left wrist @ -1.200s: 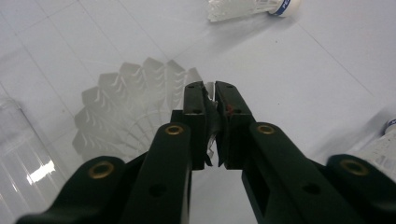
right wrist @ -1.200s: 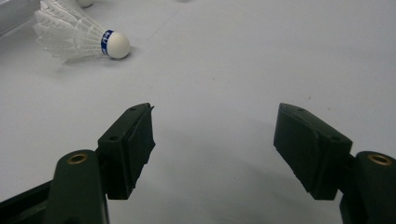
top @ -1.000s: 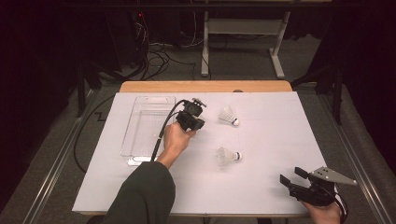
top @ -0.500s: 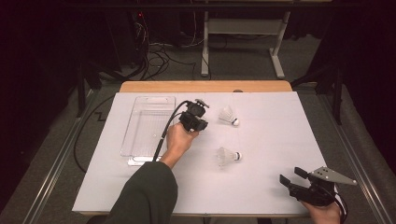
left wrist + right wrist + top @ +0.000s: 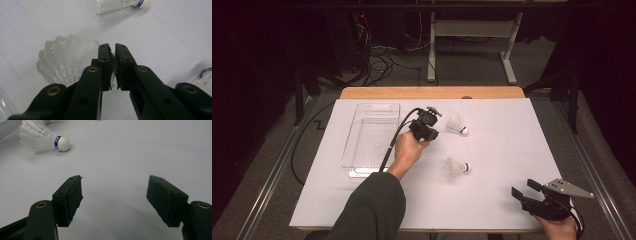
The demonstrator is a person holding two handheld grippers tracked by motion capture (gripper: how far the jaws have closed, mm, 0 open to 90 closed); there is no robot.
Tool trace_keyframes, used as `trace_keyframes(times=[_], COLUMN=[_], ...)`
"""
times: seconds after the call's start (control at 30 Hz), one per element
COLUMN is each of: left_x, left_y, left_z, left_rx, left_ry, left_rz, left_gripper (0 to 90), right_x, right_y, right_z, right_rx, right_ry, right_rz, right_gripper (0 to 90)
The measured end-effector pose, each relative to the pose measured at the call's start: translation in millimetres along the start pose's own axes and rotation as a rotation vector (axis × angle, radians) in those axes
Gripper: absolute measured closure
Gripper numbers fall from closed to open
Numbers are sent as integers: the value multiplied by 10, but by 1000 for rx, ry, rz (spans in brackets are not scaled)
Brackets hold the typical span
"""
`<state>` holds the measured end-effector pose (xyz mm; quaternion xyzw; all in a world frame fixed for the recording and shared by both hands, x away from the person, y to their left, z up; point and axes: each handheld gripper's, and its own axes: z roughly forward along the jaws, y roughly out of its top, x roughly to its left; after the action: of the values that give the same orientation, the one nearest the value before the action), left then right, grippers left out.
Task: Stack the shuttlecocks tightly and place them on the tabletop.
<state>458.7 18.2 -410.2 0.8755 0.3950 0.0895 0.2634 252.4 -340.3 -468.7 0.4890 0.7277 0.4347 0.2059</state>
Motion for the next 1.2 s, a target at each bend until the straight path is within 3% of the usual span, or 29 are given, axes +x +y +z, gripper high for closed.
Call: trace_keyframes(times=[1.2], left_x=[-185], left_y=[134], left_z=[327], left_rx=[64], left_ry=[-3], left_rz=[32], left_gripper=[862], right_x=[-4], right_y=[-3], right_z=[-1], right_rx=[1], right_ry=[8], right_rz=[2], right_gripper=[292])
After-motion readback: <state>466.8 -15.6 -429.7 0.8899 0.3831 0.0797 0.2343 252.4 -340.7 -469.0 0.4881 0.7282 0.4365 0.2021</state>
